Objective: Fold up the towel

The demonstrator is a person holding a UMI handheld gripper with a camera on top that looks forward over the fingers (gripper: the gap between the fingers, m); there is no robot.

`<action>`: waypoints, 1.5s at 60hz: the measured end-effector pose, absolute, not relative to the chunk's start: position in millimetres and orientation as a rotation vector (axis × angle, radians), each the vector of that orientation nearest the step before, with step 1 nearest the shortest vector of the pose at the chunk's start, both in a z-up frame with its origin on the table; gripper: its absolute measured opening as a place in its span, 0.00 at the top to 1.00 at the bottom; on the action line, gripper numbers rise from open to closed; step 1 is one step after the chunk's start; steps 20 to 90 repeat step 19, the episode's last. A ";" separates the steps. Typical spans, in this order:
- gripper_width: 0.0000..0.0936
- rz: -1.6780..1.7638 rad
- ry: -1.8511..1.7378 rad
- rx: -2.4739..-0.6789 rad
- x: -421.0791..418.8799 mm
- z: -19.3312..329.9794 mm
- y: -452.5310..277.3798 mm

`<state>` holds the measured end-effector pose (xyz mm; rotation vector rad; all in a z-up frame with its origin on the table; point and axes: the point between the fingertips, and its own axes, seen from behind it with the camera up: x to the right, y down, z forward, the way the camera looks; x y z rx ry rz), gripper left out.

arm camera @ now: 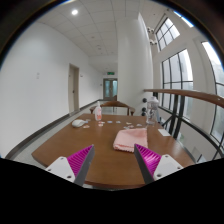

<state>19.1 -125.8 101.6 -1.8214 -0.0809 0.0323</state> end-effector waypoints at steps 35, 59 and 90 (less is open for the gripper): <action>0.13 0.077 -0.082 -1.828 33.1 88.3 -133.5; 0.13 0.077 -0.082 -1.828 33.1 88.3 -133.5; 0.13 0.077 -0.082 -1.828 33.1 88.3 -133.5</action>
